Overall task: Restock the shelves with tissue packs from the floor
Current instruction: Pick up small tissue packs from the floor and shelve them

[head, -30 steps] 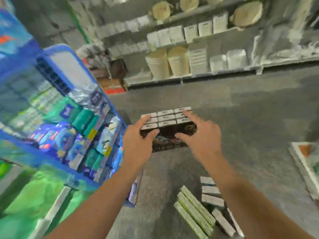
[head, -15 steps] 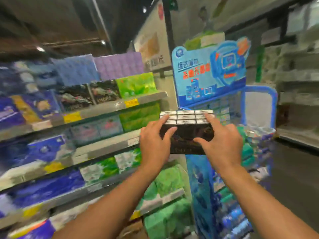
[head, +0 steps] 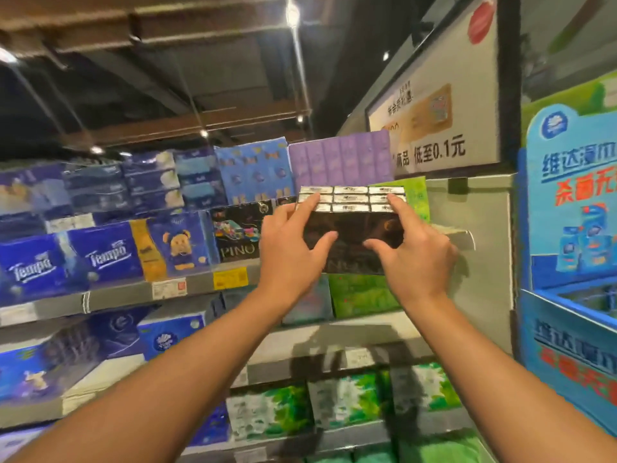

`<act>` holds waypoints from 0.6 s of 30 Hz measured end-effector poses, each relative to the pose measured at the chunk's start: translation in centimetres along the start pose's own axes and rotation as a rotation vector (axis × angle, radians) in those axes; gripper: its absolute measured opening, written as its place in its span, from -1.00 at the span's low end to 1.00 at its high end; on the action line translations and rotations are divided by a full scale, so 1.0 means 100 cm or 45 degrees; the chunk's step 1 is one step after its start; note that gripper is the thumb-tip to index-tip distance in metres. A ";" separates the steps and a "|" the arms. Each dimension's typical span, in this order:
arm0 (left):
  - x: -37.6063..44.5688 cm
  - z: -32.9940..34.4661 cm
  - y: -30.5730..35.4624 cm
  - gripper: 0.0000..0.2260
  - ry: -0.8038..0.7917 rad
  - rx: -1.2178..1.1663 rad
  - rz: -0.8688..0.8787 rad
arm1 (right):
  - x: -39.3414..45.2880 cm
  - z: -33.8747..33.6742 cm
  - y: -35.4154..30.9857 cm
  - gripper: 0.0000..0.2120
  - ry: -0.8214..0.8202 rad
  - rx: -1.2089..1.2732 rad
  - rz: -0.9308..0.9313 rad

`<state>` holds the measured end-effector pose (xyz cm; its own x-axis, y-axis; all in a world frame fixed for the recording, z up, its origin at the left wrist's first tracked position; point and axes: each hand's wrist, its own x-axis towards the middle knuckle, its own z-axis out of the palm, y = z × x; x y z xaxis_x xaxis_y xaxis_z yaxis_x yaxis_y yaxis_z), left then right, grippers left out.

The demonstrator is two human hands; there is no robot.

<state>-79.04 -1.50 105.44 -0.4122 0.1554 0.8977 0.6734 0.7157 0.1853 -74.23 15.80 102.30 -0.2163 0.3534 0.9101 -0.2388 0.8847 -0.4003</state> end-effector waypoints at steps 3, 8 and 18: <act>0.036 0.029 -0.027 -0.43 0.009 0.073 -0.008 | 0.033 0.047 0.014 -0.27 0.000 0.087 -0.023; 0.088 0.077 -0.058 -0.40 0.082 0.183 -0.057 | 0.086 0.118 0.037 -0.30 -0.043 0.193 -0.019; 0.098 0.166 -0.134 -0.46 0.156 0.270 -0.243 | 0.116 0.249 0.075 -0.34 -0.544 0.213 0.076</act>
<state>-102.26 1.75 105.09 -0.4333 -0.0698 0.8985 0.4423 0.8522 0.2796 -102.15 18.99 107.22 -0.5971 0.2143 0.7730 -0.3556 0.7931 -0.4945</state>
